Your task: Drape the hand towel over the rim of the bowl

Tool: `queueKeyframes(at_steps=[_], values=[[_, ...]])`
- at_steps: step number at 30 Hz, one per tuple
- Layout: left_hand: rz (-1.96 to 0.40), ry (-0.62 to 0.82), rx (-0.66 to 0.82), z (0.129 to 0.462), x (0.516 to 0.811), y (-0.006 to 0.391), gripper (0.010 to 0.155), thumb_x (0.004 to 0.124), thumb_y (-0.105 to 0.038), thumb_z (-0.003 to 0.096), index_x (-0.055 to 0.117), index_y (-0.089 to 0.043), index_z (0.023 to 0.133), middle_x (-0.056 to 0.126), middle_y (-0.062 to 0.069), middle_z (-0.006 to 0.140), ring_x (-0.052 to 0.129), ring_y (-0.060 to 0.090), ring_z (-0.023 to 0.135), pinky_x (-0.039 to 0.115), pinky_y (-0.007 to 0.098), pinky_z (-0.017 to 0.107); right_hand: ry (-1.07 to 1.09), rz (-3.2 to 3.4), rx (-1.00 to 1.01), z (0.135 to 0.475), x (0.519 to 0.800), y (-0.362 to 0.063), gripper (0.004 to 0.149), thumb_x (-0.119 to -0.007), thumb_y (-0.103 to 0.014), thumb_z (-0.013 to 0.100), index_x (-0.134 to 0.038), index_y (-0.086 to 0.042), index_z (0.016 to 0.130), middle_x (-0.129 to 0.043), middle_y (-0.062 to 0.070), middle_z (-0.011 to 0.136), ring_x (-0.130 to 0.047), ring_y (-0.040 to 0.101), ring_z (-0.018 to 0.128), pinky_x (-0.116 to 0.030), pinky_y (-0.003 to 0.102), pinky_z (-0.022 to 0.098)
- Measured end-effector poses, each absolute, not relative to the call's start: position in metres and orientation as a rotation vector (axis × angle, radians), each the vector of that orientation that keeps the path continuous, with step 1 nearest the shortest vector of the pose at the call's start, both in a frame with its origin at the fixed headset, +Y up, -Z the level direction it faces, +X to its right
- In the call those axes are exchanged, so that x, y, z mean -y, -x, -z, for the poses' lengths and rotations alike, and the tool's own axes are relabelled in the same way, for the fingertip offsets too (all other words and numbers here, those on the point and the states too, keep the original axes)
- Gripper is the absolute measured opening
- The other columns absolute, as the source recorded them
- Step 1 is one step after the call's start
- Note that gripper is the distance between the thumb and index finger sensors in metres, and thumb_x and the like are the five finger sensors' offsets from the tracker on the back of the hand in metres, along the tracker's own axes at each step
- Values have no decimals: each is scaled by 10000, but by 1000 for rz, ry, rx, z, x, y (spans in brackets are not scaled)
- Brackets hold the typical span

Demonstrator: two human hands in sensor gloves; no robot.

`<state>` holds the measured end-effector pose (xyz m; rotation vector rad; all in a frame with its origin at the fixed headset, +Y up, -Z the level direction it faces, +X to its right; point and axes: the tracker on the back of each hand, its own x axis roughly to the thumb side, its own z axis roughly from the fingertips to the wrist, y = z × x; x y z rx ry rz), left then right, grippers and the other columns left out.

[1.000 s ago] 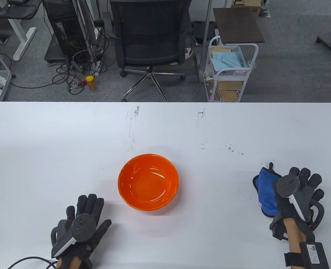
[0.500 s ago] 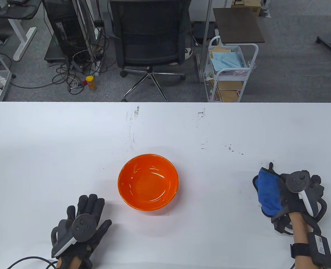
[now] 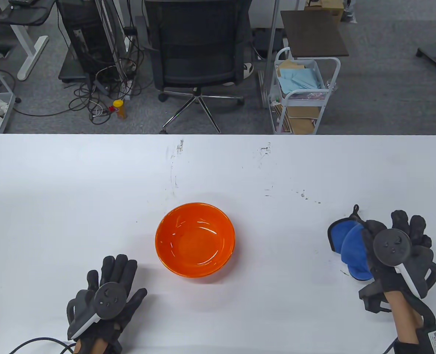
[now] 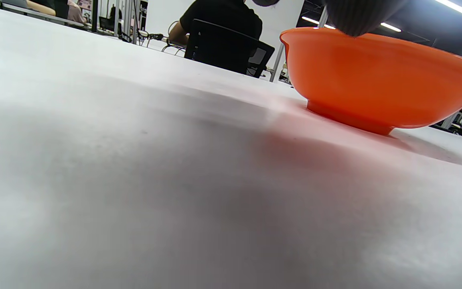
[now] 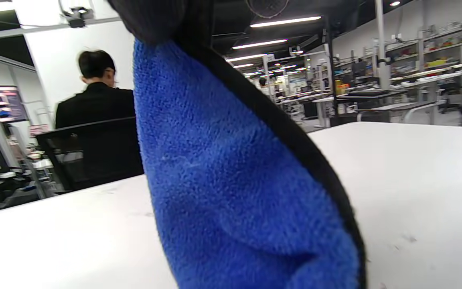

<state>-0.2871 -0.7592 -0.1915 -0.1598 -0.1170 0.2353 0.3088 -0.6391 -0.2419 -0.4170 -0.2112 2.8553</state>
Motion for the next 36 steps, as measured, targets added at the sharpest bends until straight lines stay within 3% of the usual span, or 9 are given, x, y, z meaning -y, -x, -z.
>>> queueKeyframes(at_steps=[11,19,23,28,30,32,36], values=[[-271,50,168,188,751,286,760,554,-587,561,189,-250,1136,127,11,1206,88,298,1096,103,602,715,-122,-2765,87,200,565,-226,392,-639,-381,632,-677,-239,995,-288,272,1178,-111,621,1031,-179,791,658],[-264,-182,204,178,723,277,759,579,-591,559,229,-260,1145,176,5,1222,126,288,1118,134,621,735,-478,-2763,139,159,557,-154,393,-635,-388,634,-679,-245,998,-307,278,1178,-138,633,1027,-193,796,649],[-362,-254,325,174,707,263,758,594,-585,561,262,-242,1150,220,23,1226,177,311,1123,182,632,742,-643,-2759,146,144,563,-120,394,-634,-393,633,-679,-253,998,-317,277,1179,-147,636,1027,-200,798,643],[-566,-111,490,180,693,247,776,608,-608,559,276,-243,1159,251,21,1239,185,313,1133,203,653,748,-820,-2691,123,131,567,-85,395,-628,-394,635,-670,-264,1005,-313,270,1183,-139,637,1027,-185,802,634],[-636,3,583,187,693,242,817,623,-629,558,220,-252,1160,184,13,1239,96,300,1120,156,655,740,-874,-2672,113,128,567,-73,395,-626,-395,635,-667,-270,1007,-311,264,1186,-135,634,1030,-179,802,635],[-652,76,608,195,695,239,851,650,-643,548,207,-252,1161,166,10,1240,56,298,1113,121,658,733,-922,-2632,72,127,567,-64,393,-623,-398,636,-662,-282,1009,-302,254,1192,-125,628,1035,-168,802,636],[-610,65,586,203,701,238,841,715,-621,531,305,-247,1163,179,12,1236,61,315,1108,131,666,730,-968,-2557,34,128,565,-58,391,-622,-399,635,-657,-293,1010,-303,250,1194,-125,626,1037,-166,801,636]])
